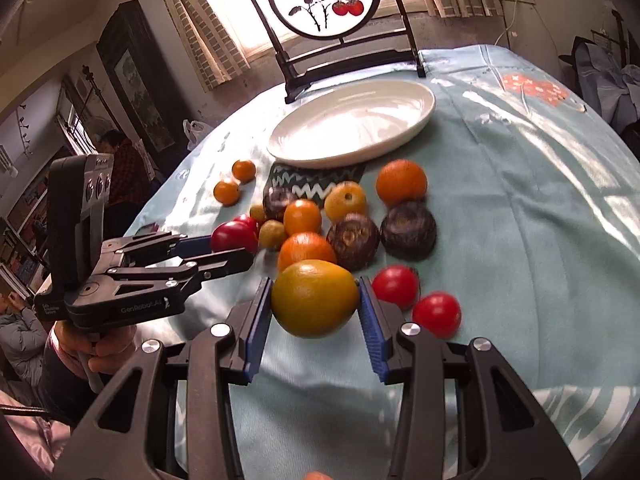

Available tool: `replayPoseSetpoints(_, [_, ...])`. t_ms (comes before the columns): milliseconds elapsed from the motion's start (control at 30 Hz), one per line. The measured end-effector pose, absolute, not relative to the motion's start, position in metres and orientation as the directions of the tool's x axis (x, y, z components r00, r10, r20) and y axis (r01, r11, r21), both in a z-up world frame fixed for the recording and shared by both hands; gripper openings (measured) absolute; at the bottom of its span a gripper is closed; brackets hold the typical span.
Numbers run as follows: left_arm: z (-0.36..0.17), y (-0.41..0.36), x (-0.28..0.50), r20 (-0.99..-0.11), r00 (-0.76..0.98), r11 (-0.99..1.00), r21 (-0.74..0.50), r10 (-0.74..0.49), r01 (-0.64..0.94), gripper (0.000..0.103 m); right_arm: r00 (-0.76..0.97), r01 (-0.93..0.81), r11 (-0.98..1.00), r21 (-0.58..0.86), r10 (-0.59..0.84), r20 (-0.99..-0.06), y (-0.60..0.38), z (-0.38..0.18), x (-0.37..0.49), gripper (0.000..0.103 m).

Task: Organize fruits
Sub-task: 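Place the red apple and yellow tomato on the white plate with both tools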

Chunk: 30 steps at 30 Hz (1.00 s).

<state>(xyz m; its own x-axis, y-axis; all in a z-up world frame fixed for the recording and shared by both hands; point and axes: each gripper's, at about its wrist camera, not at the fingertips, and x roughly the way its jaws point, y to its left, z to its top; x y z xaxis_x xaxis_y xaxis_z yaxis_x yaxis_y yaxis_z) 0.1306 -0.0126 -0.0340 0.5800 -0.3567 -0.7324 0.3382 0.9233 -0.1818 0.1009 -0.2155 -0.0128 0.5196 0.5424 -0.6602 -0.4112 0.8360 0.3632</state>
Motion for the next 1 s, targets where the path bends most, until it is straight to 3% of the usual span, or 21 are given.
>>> replayPoseSetpoints(133, [-0.013, 0.001, 0.172, -0.696, 0.629, 0.936, -0.209, -0.346, 0.283, 0.04, 0.569, -0.398, 0.848, 0.351, 0.528, -0.631, -0.204, 0.008, 0.152, 0.043])
replayPoseSetpoints(400, [-0.019, 0.001, 0.28, -0.759, 0.609, 0.972, -0.155, -0.232, 0.177, 0.04, 0.467, -0.328, 0.897, 0.296, 0.426, -0.775, -0.162, -0.016, 0.277, 0.043])
replayPoseSetpoints(667, [-0.039, 0.0, 0.307, -0.799, 0.57, 0.98, -0.121, -0.192, 0.161, 0.04, 0.403, -0.332, 0.918, 0.218, 0.347, -0.847, -0.141, -0.038, 0.309, 0.043])
replayPoseSetpoints(733, [-0.04, 0.003, 0.307, -0.797, 0.573, 0.98, -0.128, -0.192, 0.151, 0.044, 0.402, -0.344, 0.913, 0.217, 0.353, -0.845, -0.142, -0.038, 0.309, 0.047])
replayPoseSetpoints(800, [-0.031, 0.009, 0.3, -0.775, 0.605, 0.983, -0.128, -0.183, 0.133, 0.067, 0.42, -0.345, 0.913, 0.217, 0.357, -0.834, -0.145, -0.03, 0.304, 0.048])
replayPoseSetpoints(900, [-0.007, 0.02, 0.273, -0.717, 0.665, 0.978, -0.165, -0.209, 0.129, 0.084, 0.475, -0.349, 0.907, 0.235, 0.387, -0.79, -0.158, -0.009, 0.28, 0.051])
replayPoseSetpoints(1000, [0.007, 0.025, 0.234, -0.678, 0.706, 0.979, -0.16, -0.204, 0.129, 0.093, 0.536, -0.35, 0.907, 0.233, 0.398, -0.744, -0.177, 0.005, 0.242, 0.053])
